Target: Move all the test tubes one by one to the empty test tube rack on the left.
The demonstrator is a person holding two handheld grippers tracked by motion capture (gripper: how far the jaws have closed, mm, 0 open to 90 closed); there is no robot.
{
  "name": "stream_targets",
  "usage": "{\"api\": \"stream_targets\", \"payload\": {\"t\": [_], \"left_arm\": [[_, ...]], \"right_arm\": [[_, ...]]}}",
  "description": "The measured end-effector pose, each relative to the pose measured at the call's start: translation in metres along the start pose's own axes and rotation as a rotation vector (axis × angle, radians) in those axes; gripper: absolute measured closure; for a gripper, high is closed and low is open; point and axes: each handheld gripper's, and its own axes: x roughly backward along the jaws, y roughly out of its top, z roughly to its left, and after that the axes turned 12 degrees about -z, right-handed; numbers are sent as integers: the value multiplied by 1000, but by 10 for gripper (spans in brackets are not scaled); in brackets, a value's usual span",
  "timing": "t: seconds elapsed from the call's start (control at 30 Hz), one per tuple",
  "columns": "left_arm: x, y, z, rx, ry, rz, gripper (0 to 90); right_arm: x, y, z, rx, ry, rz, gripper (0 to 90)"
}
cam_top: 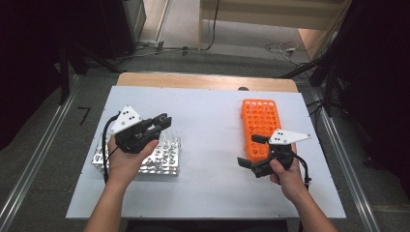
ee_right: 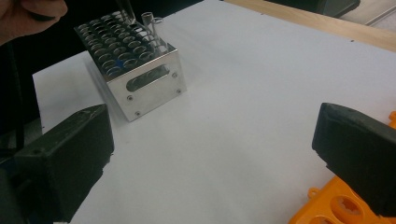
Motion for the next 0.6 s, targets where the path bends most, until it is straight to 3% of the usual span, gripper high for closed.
{"api": "stream_targets", "payload": {"t": [0.6], "left_arm": [[0, -19, 25, 28, 110, 18, 761]], "right_arm": [[4, -1, -5, 2, -19, -4, 0]]}}
